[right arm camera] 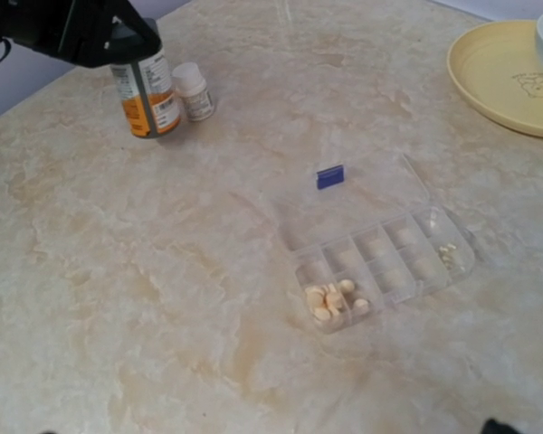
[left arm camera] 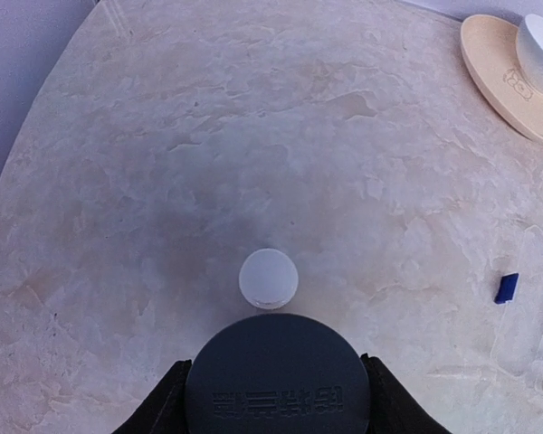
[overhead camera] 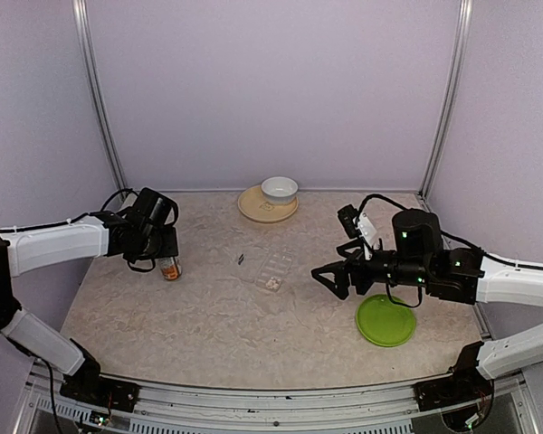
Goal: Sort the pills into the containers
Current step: Place the pill bottle at the center of the board, then adjust the pill in the compartment of the pill container.
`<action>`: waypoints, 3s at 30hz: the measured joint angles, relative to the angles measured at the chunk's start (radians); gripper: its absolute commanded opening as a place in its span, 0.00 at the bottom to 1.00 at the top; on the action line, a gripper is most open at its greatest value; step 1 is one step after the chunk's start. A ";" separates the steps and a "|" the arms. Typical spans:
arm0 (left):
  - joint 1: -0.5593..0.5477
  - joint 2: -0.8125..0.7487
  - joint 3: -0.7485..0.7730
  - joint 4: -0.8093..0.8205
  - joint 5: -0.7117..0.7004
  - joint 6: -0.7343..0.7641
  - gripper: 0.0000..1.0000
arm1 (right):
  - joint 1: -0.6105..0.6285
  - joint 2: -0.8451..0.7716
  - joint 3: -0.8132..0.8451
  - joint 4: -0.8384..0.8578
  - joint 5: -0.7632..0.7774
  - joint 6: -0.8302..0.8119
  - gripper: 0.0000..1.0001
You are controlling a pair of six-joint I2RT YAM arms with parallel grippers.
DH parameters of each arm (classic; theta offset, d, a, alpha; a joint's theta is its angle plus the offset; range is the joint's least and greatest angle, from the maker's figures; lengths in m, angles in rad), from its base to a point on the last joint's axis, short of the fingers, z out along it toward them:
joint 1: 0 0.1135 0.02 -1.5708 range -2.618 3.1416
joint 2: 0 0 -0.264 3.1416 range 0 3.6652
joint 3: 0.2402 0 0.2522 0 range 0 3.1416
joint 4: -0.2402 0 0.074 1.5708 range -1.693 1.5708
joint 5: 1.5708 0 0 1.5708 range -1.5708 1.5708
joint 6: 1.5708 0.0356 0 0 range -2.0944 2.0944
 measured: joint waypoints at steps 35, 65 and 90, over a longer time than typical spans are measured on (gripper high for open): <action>0.314 0.060 -0.053 0.132 -0.064 -0.022 0.48 | -0.007 -0.019 -0.035 0.012 -0.019 0.000 1.00; 0.155 -0.135 0.047 0.128 0.039 -0.027 0.99 | -0.010 0.472 0.174 0.055 0.174 -0.109 1.00; -0.100 0.104 0.168 0.150 0.307 -0.014 0.99 | 0.059 0.885 0.484 0.101 0.307 -0.188 1.00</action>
